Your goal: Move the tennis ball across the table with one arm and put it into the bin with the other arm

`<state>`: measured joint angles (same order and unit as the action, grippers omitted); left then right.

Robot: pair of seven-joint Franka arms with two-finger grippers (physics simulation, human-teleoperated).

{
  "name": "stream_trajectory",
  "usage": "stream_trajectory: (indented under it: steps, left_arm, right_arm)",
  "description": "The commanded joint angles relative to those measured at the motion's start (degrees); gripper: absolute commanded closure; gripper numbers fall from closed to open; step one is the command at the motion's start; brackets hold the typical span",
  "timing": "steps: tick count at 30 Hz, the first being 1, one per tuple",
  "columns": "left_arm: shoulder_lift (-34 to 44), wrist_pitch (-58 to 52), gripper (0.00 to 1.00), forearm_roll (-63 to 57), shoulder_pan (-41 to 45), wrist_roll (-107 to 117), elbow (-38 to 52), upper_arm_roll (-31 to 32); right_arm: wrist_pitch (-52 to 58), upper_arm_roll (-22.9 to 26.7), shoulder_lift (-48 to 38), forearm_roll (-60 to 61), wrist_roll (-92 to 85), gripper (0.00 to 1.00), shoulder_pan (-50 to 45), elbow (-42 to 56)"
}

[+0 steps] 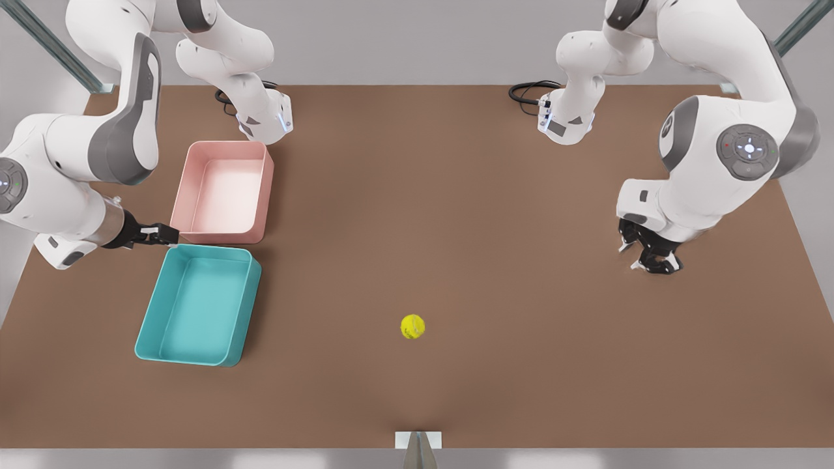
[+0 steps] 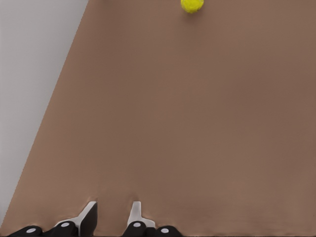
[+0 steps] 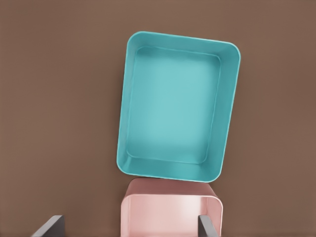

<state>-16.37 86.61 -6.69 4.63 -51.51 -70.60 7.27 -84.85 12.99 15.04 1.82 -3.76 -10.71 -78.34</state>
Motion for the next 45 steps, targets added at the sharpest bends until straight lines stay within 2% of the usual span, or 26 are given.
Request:
stream_trajectory:
  steps: [1, 2, 5, 6, 8, 9, 12, 15, 20, 36, 45]
  left_arm:
    - [1.51, -11.65, 0.00, 3.50, -0.06, 65.55, -1.03, -1.47]
    - [4.23, -11.29, 0.00, 5.10, 1.26, 65.84, -3.84, -3.76]
    - [3.36, -11.73, 0.00, 5.37, 1.09, 65.93, -3.67, -3.84]
    - [3.36, -11.64, 0.00, 5.19, 1.17, 65.93, -3.58, -3.76]
    - [2.74, -10.85, 0.00, 5.28, 1.26, 65.93, -3.58, -3.67]
    - [2.57, -10.85, 0.00, 5.80, 1.35, 65.84, -3.58, -3.67]
    - [1.78, -11.03, 0.00, 7.65, 0.73, 64.70, -3.75, -3.67]
    - [1.43, -11.11, 0.00, 7.65, 0.12, 64.70, -3.75, -3.67]
    - [0.63, -11.03, 0.00, 7.56, -0.14, 64.61, -3.75, -3.67]
    - [-1.21, -10.15, 0.00, 7.39, -0.23, 64.70, -3.67, -3.58]
    - [-2.00, -10.06, 0.00, 5.63, -1.11, 64.96, -3.67, -3.76]
  right_arm:
    - [0.03, 0.02, 0.08, 0.11, -0.19, 0.00, -0.10, 0.03]
    - [0.03, -0.07, 0.52, 0.11, -0.19, 0.00, -0.28, 0.03]
    - [1.44, -1.03, 1.22, 0.55, -0.19, 0.00, -1.59, 0.47]
    - [0.74, -1.39, 3.67, 0.20, -0.11, 0.00, -6.41, 2.48]
    - [-1.54, -1.39, 14.66, 0.46, 1.12, 0.00, -16.53, 10.32]
    - [-9.27, -1.56, 18.44, 1.25, 1.65, 0.00, -19.95, 10.49]
    - [-29.49, -2.27, 29.79, 1.43, 23.00, 0.00, -26.82, 15.24]
    - [-40.47, -2.27, 35.32, 1.25, 34.15, 0.00, -29.28, 16.55]
    - [-50.33, -2.27, 40.60, 1.25, 42.69, 0.00, -29.98, 17.70]
    - [-51.47, -1.91, 46.84, 0.64, 43.05, 0.00, -30.16, 15.94]
    - [-56.30, -1.65, 50.09, 0.55, 43.22, 0.00, -29.98, 16.91]
